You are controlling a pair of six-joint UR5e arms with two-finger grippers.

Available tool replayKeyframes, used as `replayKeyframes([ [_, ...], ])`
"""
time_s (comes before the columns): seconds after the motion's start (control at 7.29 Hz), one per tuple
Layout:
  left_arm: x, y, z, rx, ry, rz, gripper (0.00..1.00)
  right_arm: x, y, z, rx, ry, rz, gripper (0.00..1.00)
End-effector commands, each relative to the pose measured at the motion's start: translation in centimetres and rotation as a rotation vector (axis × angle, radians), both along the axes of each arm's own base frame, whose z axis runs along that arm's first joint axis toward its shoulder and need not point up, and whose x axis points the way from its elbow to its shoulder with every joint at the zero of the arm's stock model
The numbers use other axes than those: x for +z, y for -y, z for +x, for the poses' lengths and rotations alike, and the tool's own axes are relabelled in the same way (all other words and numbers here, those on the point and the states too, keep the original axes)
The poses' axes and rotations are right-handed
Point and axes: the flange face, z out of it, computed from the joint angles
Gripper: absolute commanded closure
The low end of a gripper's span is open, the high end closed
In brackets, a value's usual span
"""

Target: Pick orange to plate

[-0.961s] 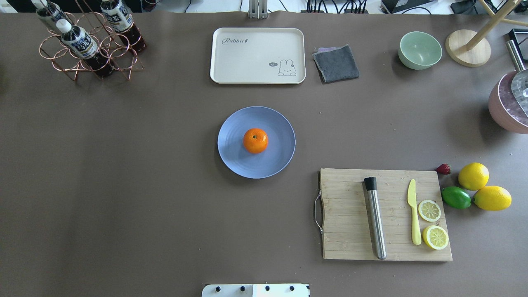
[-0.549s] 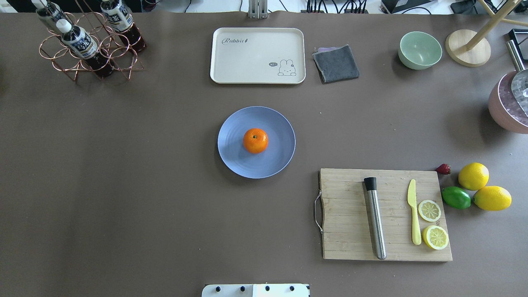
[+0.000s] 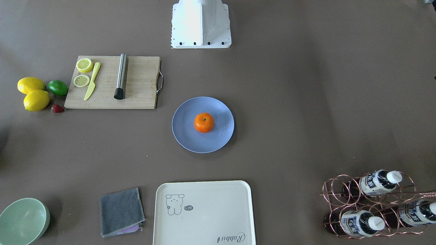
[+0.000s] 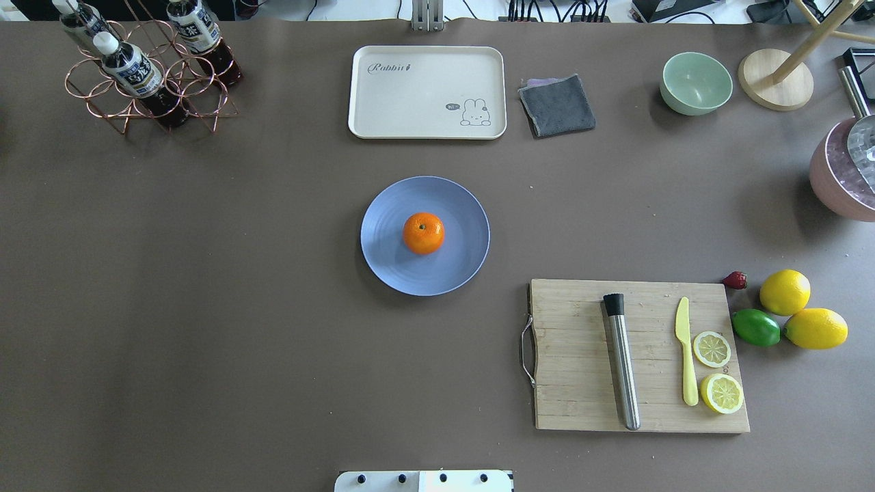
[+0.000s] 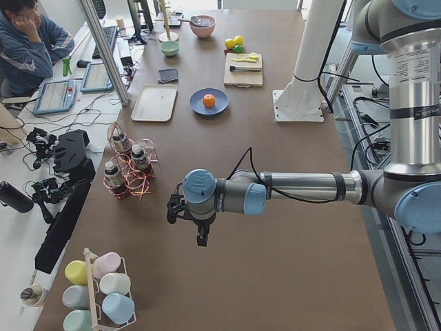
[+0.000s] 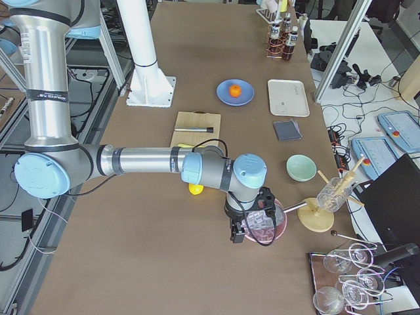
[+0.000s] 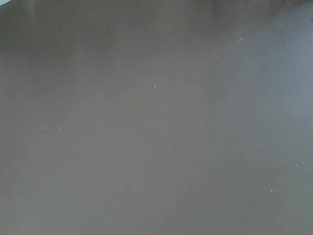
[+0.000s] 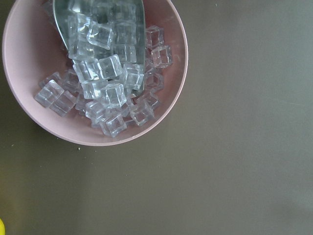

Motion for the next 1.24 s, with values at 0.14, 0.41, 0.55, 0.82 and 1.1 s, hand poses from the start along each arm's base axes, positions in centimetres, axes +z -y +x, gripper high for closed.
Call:
replayKeyframes([
  [0.14, 0.1, -0.11, -0.47, -0.012, -0.001, -0.004, 0.01, 0.01, -0.01, 0.03, 0.001, 0.0, 0.0, 0.0],
  [0.41, 0.23, -0.41, -1.22, -0.028, -0.001, -0.007, 0.01, -0.1, 0.02, -0.09, 0.0, 0.006, 0.002, 0.0],
  [0.55, 0.23, -0.41, -1.22, -0.028, -0.001, -0.007, 0.01, -0.1, 0.02, -0.09, 0.0, 0.006, 0.002, 0.0],
  [0.82, 0.3, -0.42, -1.22, -0.028, -0.001, -0.008, 0.01, -0.1, 0.02, -0.09, 0.0, 0.006, 0.002, 0.0],
  [1.1, 0.3, -0.42, -1.22, -0.028, -0.001, -0.008, 0.01, -0.18, 0.08, -0.01, 0.001, 0.006, 0.003, 0.0],
])
